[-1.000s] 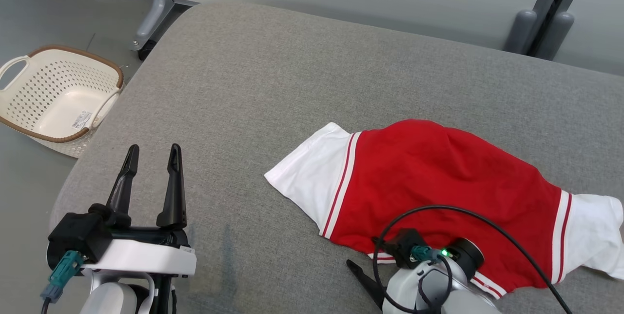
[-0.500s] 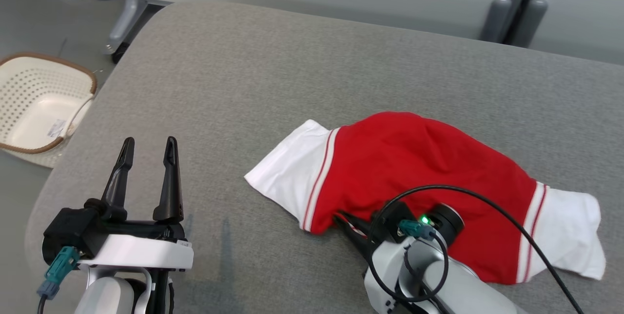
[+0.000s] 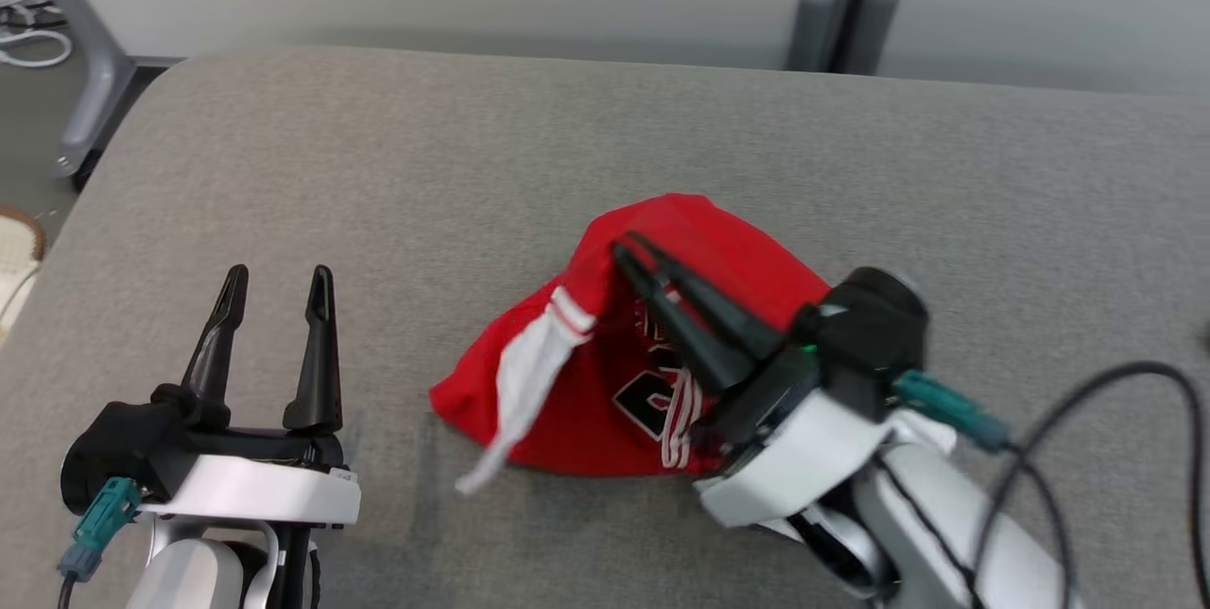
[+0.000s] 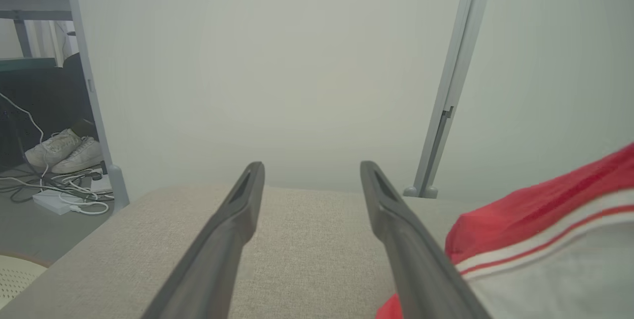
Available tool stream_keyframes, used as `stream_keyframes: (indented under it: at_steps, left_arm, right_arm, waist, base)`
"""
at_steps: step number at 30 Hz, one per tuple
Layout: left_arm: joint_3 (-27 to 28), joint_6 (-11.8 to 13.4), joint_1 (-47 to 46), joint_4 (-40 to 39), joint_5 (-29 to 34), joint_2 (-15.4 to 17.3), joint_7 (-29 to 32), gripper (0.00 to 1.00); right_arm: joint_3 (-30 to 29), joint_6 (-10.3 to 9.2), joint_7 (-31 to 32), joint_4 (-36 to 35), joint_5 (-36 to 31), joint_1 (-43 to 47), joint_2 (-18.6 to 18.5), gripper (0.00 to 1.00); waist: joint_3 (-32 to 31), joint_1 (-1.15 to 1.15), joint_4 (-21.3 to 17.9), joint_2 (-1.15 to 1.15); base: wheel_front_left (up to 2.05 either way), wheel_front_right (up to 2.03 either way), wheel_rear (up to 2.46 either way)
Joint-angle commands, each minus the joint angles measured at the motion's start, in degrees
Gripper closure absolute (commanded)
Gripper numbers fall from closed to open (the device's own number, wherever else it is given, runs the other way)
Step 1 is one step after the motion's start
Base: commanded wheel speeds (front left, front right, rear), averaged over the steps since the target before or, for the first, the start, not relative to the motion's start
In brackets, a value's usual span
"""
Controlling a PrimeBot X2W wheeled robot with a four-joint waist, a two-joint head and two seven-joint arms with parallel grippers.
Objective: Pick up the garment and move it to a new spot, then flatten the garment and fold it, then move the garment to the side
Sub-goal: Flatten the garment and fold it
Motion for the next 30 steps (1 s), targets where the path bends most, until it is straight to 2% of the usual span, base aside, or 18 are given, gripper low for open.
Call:
stream_keyframes:
  at_steps: [1, 4, 7, 12, 15, 21, 25, 28, 29, 30]
  left_arm:
    - [0.09, 0.26, 0.08, -0.34, 0.40, 0.50, 0.20, 0.00]
    - [-0.14, 0.38, -0.09, -0.76, 0.45, 0.80, 0.57, 0.00]
    - [-0.46, 0.47, -0.45, -1.07, 0.58, 0.88, 0.88, 0.00]
    - [-0.87, 0.56, -1.00, -1.54, 0.62, 0.94, 1.15, 0.00]
    - [-0.95, 0.69, -1.23, -1.70, 0.64, 1.05, 1.16, 0.00]
    - [-0.97, 0.92, -1.68, -2.17, 0.57, 1.22, 1.29, 0.00]
    - [-1.20, 0.91, -2.26, -2.37, 0.69, 1.38, 1.39, 0.00]
    - [-1.29, 0.98, -2.25, -2.38, 0.75, 1.47, 1.38, 0.00]
    - [-1.31, 1.02, -2.16, -2.37, 0.76, 1.51, 1.40, 0.00]
    - [-1.39, 1.05, -2.13, -2.34, 0.74, 1.51, 1.43, 0.00]
  right_arm:
    - [-2.18, 0.02, 0.06, -1.68, -0.58, 1.51, -0.12, 1.00]
    - [-9.84, 0.02, 0.64, -5.09, -1.41, 5.03, 0.31, 1.00]
    - [-18.48, 0.02, 1.54, -5.49, -2.01, 8.81, 0.65, 1.00]
    - [-31.49, 0.02, 2.43, -1.75, -2.17, 13.35, 0.90, 1.00]
    - [-37.28, 0.03, 2.49, 2.19, -1.57, 14.77, 0.95, 1.00]
    - [-42.63, 0.02, 1.35, 13.38, 0.17, 13.07, 0.31, 1.00]
    - [-42.43, 0.02, -0.34, 20.53, 1.22, 10.49, -0.51, 1.00]
    - [-41.42, 0.02, -1.33, 22.98, 1.59, 9.03, -0.97, 1.00]
    - [-40.66, 0.02, -1.78, 23.84, 1.55, 8.57, -1.11, 0.72]
    - [-39.87, 0.02, -2.25, 24.59, 1.63, 8.27, -1.29, 0.51]
  waist:
    - [-0.21, 0.00, -1.78, 0.00]
    - [-0.16, 0.00, -3.11, 0.00]
    - [0.13, 0.00, -3.83, 0.00]
    - [0.96, 0.00, -4.19, 0.00]
    - [1.54, 0.00, -4.24, 0.00]
    - [2.97, 0.00, -4.81, 0.00]
    - [3.66, 0.00, -5.15, 0.00]
    - [3.82, 0.00, -5.27, 0.00]
    - [3.85, 0.00, -5.37, 0.00]
    - [3.82, 0.00, -5.42, 0.00]
  base:
    - [0.00, 0.00, 0.00]
    - [0.00, 0.00, 0.00]
    - [0.00, 0.00, 0.00]
    - [0.00, 0.00, 0.00]
    - [0.00, 0.00, 0.00]
    - [0.00, 0.00, 0.00]
    - [0.00, 0.00, 0.00]
    - [0.00, 0.00, 0.00]
    - [0.00, 0.00, 0.00]
    - [0.00, 0.00, 0.00]
